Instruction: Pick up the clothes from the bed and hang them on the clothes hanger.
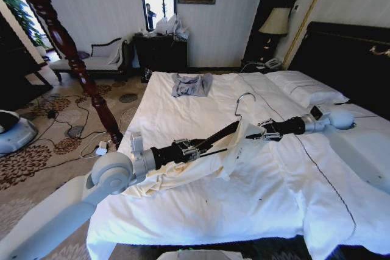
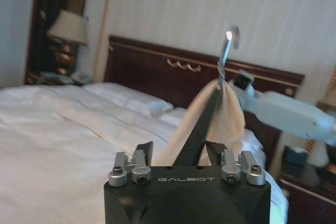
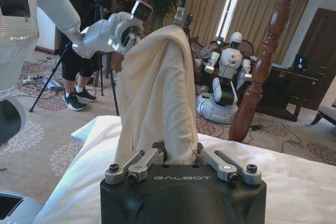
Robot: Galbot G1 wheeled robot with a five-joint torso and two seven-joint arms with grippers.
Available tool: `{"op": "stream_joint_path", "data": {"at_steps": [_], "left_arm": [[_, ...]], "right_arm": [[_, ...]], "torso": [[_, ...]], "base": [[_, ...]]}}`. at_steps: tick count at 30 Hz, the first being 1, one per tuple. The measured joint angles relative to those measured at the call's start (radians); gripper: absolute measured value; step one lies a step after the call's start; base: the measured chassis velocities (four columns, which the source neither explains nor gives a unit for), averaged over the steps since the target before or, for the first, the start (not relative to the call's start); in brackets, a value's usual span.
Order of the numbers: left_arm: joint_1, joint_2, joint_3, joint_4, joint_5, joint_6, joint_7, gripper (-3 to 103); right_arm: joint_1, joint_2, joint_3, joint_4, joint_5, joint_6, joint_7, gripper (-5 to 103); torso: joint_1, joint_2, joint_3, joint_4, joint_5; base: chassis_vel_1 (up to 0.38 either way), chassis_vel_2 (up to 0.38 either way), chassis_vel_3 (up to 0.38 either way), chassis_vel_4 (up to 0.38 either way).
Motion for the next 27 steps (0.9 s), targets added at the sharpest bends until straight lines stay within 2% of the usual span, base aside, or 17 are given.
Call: {"op": "stream_joint_path", "data": {"at_steps": [2, 5, 6, 8, 10, 11, 13, 14, 15, 16, 18, 19, 20, 22, 25, 27], "left_arm": [[0.002, 0.002, -0.057, -0.015, -0.017, -0.016, -0.005, 69], [0.009, 0.002, -0.095, -0.027, -0.029, -0.026, -0.005, 74], [0.020, -0.004, -0.151, -0.035, -0.040, -0.037, -0.005, 85], [0.027, -0.009, -0.188, -0.037, -0.049, -0.042, -0.005, 85], [0.037, -0.034, -0.280, -0.022, -0.077, -0.053, -0.019, 95], [0.037, -0.034, -0.280, -0.022, -0.077, -0.053, -0.019, 95], [0.032, -0.048, -0.318, 0.019, -0.091, -0.032, -0.081, 100], [0.029, -0.051, -0.321, 0.046, -0.092, -0.004, -0.142, 100], [0.032, -0.052, -0.313, 0.086, -0.105, 0.054, -0.265, 100], [0.032, -0.052, -0.313, 0.086, -0.105, 0.054, -0.265, 100], [0.080, -0.054, -0.277, 0.121, -0.128, 0.117, -0.415, 100], [0.125, -0.056, -0.258, 0.124, -0.123, 0.135, -0.456, 100], [0.125, -0.056, -0.258, 0.124, -0.123, 0.135, -0.456, 100], [0.219, -0.065, -0.232, 0.107, -0.086, 0.149, -0.469, 100], [0.346, -0.088, -0.204, 0.062, -0.030, 0.146, -0.430, 100], [0.360, -0.093, -0.199, 0.057, -0.019, 0.143, -0.425, 100]], "right_arm": [[-0.009, -0.004, 0.001, -0.001, -0.002, 0.007, -0.001, 19], [-0.010, -0.005, 0.002, -0.004, -0.004, 0.009, -0.001, 19], [-0.010, -0.006, 0.002, -0.008, -0.005, 0.011, -0.001, 19], [-0.010, -0.006, 0.002, -0.009, -0.007, 0.011, -0.001, 19], [-0.009, -0.006, 0.000, -0.011, -0.013, 0.015, -0.001, 19], [-0.009, -0.006, 0.000, -0.011, -0.013, 0.015, -0.001, 19], [-0.003, -0.006, -0.001, -0.010, -0.014, 0.016, -0.001, 19], [0.004, -0.006, -0.002, -0.007, -0.013, 0.016, -0.001, 19], [0.020, -0.006, -0.002, 0.002, -0.010, 0.016, -0.001, 19], [0.020, -0.006, -0.002, 0.002, -0.010, 0.016, -0.001, 19], [0.053, 0.004, -0.007, 0.015, -0.005, 0.015, 0.000, 19], [0.069, 0.013, -0.010, 0.018, -0.004, 0.015, 0.000, 19], [0.069, 0.013, -0.010, 0.018, -0.004, 0.015, 0.000, 19], [0.099, 0.033, -0.016, 0.021, -0.005, 0.011, 0.000, 19], [0.130, 0.059, -0.026, 0.022, -0.005, 0.004, 0.000, 19], [0.134, 0.062, -0.027, 0.021, -0.005, 0.003, 0.000, 19]], "torso": [[0.000, 0.000, 0.000, 0.0000, 0.0000], [0.000, 0.000, 0.000, -0.0003, 0.0000], [0.000, 0.000, 0.000, -0.0004, 0.0002], [0.000, 0.000, 0.000, -0.0004, 0.0002], [0.000, 0.000, 0.000, 0.0001, 0.0000], [0.000, 0.000, 0.000, 0.0001, 0.0000], [0.000, 0.000, 0.000, 0.0000, 0.0001], [0.000, 0.000, 0.000, -0.0003, 0.0002], [0.000, 0.000, 0.000, -0.0008, 0.0001], [0.000, 0.000, 0.000, -0.0008, 0.0001], [0.000, 0.000, 0.000, -0.0007, -0.0002], [0.000, 0.000, 0.000, -0.0002, -0.0002], [0.000, 0.000, 0.000, -0.0002, -0.0002], [0.000, 0.000, 0.000, 0.0003, -0.0006], [0.000, 0.000, 0.000, 0.0004, -0.0001], [0.000, 0.000, 0.000, 0.0003, -0.0001]], "base": [[0.000, 0.000, 0.000, 0.000], [0.000, 0.000, 0.000, 0.000], [0.000, 0.000, 0.000, 0.000], [0.000, 0.000, 0.000, 0.000], [0.000, 0.000, 0.000, 0.000], [0.000, 0.000, 0.000, 0.000], [0.000, 0.000, 0.000, 0.000], [0.000, 0.000, 0.000, 0.000], [0.000, 0.000, 0.000, 0.000], [0.000, 0.000, 0.000, 0.000], [0.000, 0.000, 0.000, 0.000], [0.000, 0.000, 0.000, 0.000], [0.000, 0.000, 0.000, 0.000], [0.000, 0.000, 0.000, 0.000], [0.000, 0.000, 0.000, 0.000], [0.000, 0.000, 0.000, 0.000]]}}
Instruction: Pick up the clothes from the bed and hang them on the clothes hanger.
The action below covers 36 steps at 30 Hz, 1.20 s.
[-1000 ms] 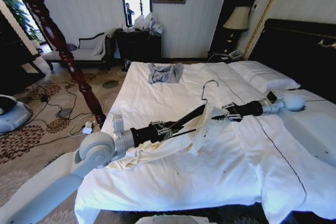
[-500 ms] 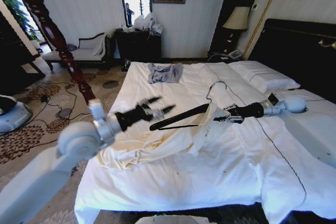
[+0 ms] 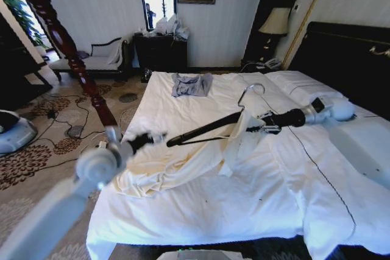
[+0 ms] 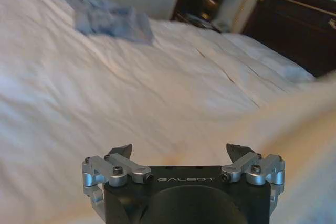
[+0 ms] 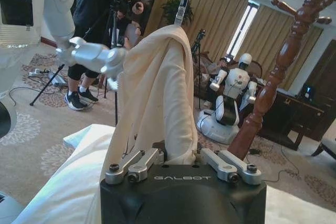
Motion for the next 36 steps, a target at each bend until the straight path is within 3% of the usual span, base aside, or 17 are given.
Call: {"op": "stream_joint_path", "data": {"at_steps": [2, 7, 13, 17, 23, 28, 36], "left_arm": [[0.059, -0.019, 0.028, -0.009, 0.071, -0.022, 0.025, 100], [0.104, -0.039, 0.063, -0.017, 0.151, -0.042, 0.039, 100], [0.167, -0.035, 0.069, -0.031, 0.196, -0.058, 0.033, 100], [0.215, -0.055, 0.092, 0.011, 0.315, -0.116, 0.037, 100], [0.217, -0.106, 0.133, 0.039, 0.403, -0.163, 0.065, 100], [0.185, -0.156, 0.161, 0.056, 0.422, -0.198, 0.073, 100], [0.172, -0.162, 0.155, 0.092, 0.440, -0.218, 0.078, 100]], "right_arm": [[0.015, 0.011, -0.002, -0.007, 0.000, -0.004, 0.000, 19], [0.036, 0.022, -0.005, -0.023, 0.000, -0.007, 0.000, 19], [0.047, 0.030, -0.007, -0.035, 0.001, -0.007, 0.000, 19], [0.050, 0.036, -0.002, -0.038, 0.010, -0.008, 0.001, 19], [0.053, 0.036, -0.001, -0.036, 0.016, -0.007, 0.001, 19], [0.054, 0.036, -0.001, -0.031, 0.020, -0.007, 0.001, 19], [0.047, 0.036, 0.004, -0.026, 0.022, -0.004, 0.001, 19]], "torso": [[0.000, 0.000, 0.000, -0.0007, 0.0003], [0.000, 0.000, 0.000, -0.0006, 0.0001], [0.000, 0.000, 0.000, -0.0007, 0.0003], [0.000, 0.000, 0.000, -0.0002, 0.0001], [0.000, 0.000, 0.000, -0.0005, 0.0001], [0.000, 0.000, 0.000, -0.0006, 0.0002], [0.000, 0.000, 0.000, -0.0003, 0.0001]], "base": [[0.000, 0.000, 0.000, 0.000], [0.000, 0.000, 0.000, 0.000], [0.000, 0.000, 0.000, 0.000], [0.000, 0.000, 0.000, 0.000], [0.000, 0.000, 0.000, 0.000], [0.000, 0.000, 0.000, 0.000], [0.000, 0.000, 0.000, 0.000]]}}
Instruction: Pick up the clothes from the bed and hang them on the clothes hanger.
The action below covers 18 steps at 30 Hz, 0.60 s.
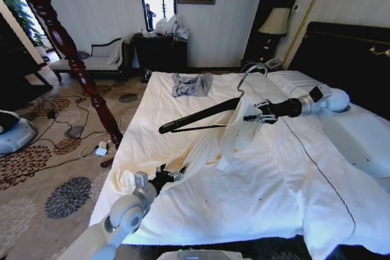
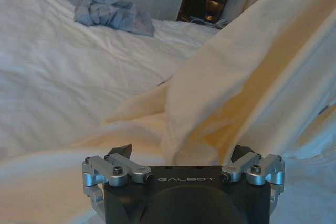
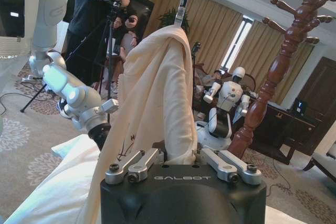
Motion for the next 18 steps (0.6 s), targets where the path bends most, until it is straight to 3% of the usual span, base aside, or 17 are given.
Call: {"op": "stream_joint_path", "data": {"at_steps": [5, 7, 8, 10, 12, 13, 17, 18], "left_arm": [[0.005, -0.002, 0.003, 0.015, -0.020, -0.012, 0.009, 102], [0.007, -0.004, 0.003, 0.018, -0.028, -0.016, 0.014, 99], [0.007, -0.004, 0.004, 0.021, -0.028, -0.023, 0.023, 89], [0.006, -0.003, 0.004, 0.021, -0.026, -0.027, 0.026, 89], [0.005, -0.001, 0.005, 0.025, -0.016, -0.038, 0.030, 78], [0.005, -0.001, 0.005, 0.025, -0.016, -0.038, 0.030, 78], [0.005, 0.002, -0.002, 0.029, -0.006, -0.051, 0.037, 56], [0.005, 0.002, -0.002, 0.029, -0.006, -0.051, 0.037, 56]], "right_arm": [[0.003, 0.005, 0.000, -0.004, 0.004, 0.001, 0.000, 19], [0.003, 0.006, 0.000, -0.005, 0.005, 0.001, 0.000, 19], [0.001, 0.006, 0.000, -0.006, 0.005, 0.001, 0.000, 19], [0.001, 0.006, 0.000, -0.007, 0.005, 0.001, 0.000, 19], [-0.003, 0.005, 0.001, -0.009, 0.005, 0.002, 0.000, 19], [-0.003, 0.005, 0.001, -0.009, 0.005, 0.002, 0.000, 19], [-0.007, 0.002, 0.002, -0.010, 0.005, 0.003, 0.000, 19], [-0.007, 0.002, 0.002, -0.010, 0.005, 0.003, 0.000, 19]], "torso": [[0.000, 0.000, 0.000, -0.0001, 0.0000], [0.000, 0.000, 0.000, 0.0001, 0.0000], [0.000, 0.000, 0.000, -0.0001, 0.0000], [0.000, 0.000, 0.000, -0.0003, 0.0000], [0.000, 0.000, 0.000, -0.0002, 0.0000], [0.000, 0.000, 0.000, -0.0002, 0.0000], [0.000, 0.000, 0.000, -0.0002, 0.0000], [0.000, 0.000, 0.000, -0.0002, 0.0000]], "base": [[0.000, 0.000, 0.000, 0.000], [0.000, 0.000, 0.000, 0.000], [0.000, 0.000, 0.000, 0.000], [0.000, 0.000, 0.000, 0.000], [0.000, 0.000, 0.000, 0.000], [0.000, 0.000, 0.000, 0.000], [0.000, 0.000, 0.000, 0.000], [0.000, 0.000, 0.000, 0.000]]}}
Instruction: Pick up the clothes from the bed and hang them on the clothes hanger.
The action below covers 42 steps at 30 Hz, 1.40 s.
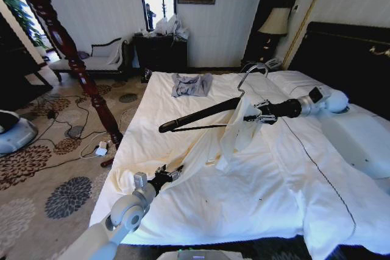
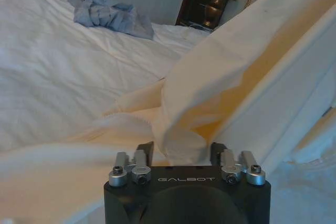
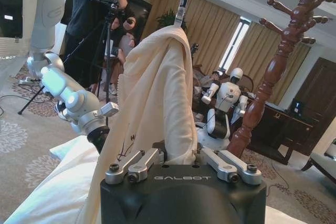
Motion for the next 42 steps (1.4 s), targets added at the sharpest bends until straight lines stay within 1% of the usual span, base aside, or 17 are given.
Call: {"op": "stream_joint_path", "data": {"at_steps": [1, 2, 7, 8, 10, 13, 20, 23, 25, 27, 28, 32, 34, 37, 40, 41, 42], "left_arm": [[0.000, 0.001, -0.002, 0.000, 0.001, -0.001, 0.001, 56], [0.001, 0.004, -0.007, -0.001, 0.005, -0.004, 0.003, 45], [0.004, 0.015, -0.023, -0.009, 0.008, -0.006, 0.004, 34], [0.007, 0.020, -0.037, -0.015, 0.008, -0.007, 0.005, 24], [0.008, 0.023, -0.042, -0.017, 0.008, -0.008, 0.005, 24], [0.013, 0.040, -0.067, -0.030, 0.008, -0.008, 0.005, 7], [0.023, 0.047, -0.077, -0.037, 0.013, -0.008, 0.001, -1], [0.023, 0.037, -0.074, -0.037, 0.022, -0.008, -0.001, 4], [0.022, 0.035, -0.074, -0.037, 0.025, -0.009, -0.001, 10], [0.029, 0.038, -0.078, -0.047, 0.028, -0.009, -0.005, 20], [0.029, 0.038, -0.078, -0.047, 0.028, -0.009, -0.005, 20], [0.049, 0.059, -0.099, -0.071, 0.029, -0.009, -0.012, 42], [0.052, 0.062, -0.103, -0.074, 0.029, -0.009, -0.012, 42], [0.056, 0.065, -0.115, -0.078, 0.027, -0.009, -0.015, 59], [0.055, 0.064, -0.116, -0.078, 0.026, -0.009, -0.015, 55], [0.055, 0.063, -0.118, -0.081, 0.024, -0.009, -0.017, 44], [0.057, 0.063, -0.120, -0.086, 0.023, -0.009, -0.018, 44]], "right_arm": [[-0.001, -0.001, 0.000, 0.000, 0.000, 0.000, 0.000, 19], [-0.002, -0.001, 0.000, 0.000, 0.000, 0.001, 0.000, 19], [-0.002, -0.002, 0.000, -0.001, 0.000, 0.001, 0.000, 19], [-0.002, -0.002, 0.000, -0.002, 0.000, 0.002, 0.000, 19], [-0.002, -0.002, 0.000, -0.002, 0.000, 0.002, 0.000, 19], [-0.009, -0.004, 0.000, -0.003, 0.000, 0.005, 0.000, 19], [-0.014, -0.007, 0.005, -0.002, 0.000, 0.007, 0.000, 19], [-0.015, -0.012, 0.007, 0.001, 0.000, 0.008, 0.000, 19], [-0.016, -0.015, 0.008, 0.002, 0.001, 0.008, 0.000, 19], [-0.020, -0.020, 0.011, 0.005, 0.002, 0.010, 0.000, 19], [-0.020, -0.020, 0.011, 0.005, 0.002, 0.010, 0.000, 19], [-0.020, -0.025, 0.014, 0.003, 0.005, 0.011, 0.000, 19], [-0.020, -0.025, 0.014, 0.003, 0.006, 0.011, 0.000, 19], [-0.020, -0.024, 0.014, 0.000, 0.006, 0.012, 0.000, 19], [-0.020, -0.024, 0.014, -0.001, 0.006, 0.012, 0.000, 19], [-0.020, -0.024, 0.014, -0.001, 0.006, 0.012, 0.000, 19], [-0.020, -0.024, 0.014, -0.002, 0.006, 0.012, 0.000, 19]], "torso": [[0.000, 0.000, 0.000, 0.0000, 0.0000], [0.000, 0.000, 0.000, -0.0001, 0.0000], [0.000, 0.000, 0.000, 0.0001, 0.0000], [0.000, 0.000, 0.000, 0.0000, 0.0000], [0.000, 0.000, 0.000, 0.0000, 0.0000], [0.000, 0.000, 0.000, 0.0001, 0.0000], [0.000, 0.000, 0.000, 0.0001, 0.0000], [0.000, 0.000, 0.000, 0.0000, 0.0000], [0.000, 0.000, 0.000, 0.0000, 0.0000], [0.000, 0.000, 0.000, -0.0001, -0.0001], [0.000, 0.000, 0.000, -0.0001, -0.0001], [0.000, 0.000, 0.000, 0.0000, 0.0000], [0.000, 0.000, 0.000, 0.0000, 0.0000], [0.000, 0.000, 0.000, 0.0000, 0.0000], [0.000, 0.000, 0.000, 0.0000, 0.0000], [0.000, 0.000, 0.000, 0.0000, 0.0000], [0.000, 0.000, 0.000, 0.0000, 0.0000]], "base": [[0.000, 0.000, 0.000, 0.000], [0.000, 0.000, 0.000, 0.000], [0.000, 0.000, 0.000, 0.000], [0.000, 0.000, 0.000, 0.000], [0.000, 0.000, 0.000, 0.000], [0.000, 0.000, 0.000, 0.000], [0.000, 0.000, 0.000, 0.000], [0.000, 0.000, 0.000, 0.000], [0.000, 0.000, 0.000, 0.000], [0.000, 0.000, 0.000, 0.000], [0.000, 0.000, 0.000, 0.000], [0.000, 0.000, 0.000, 0.000], [0.000, 0.000, 0.000, 0.000], [0.000, 0.000, 0.000, 0.000], [0.000, 0.000, 0.000, 0.000], [0.000, 0.000, 0.000, 0.000], [0.000, 0.000, 0.000, 0.000]]}}
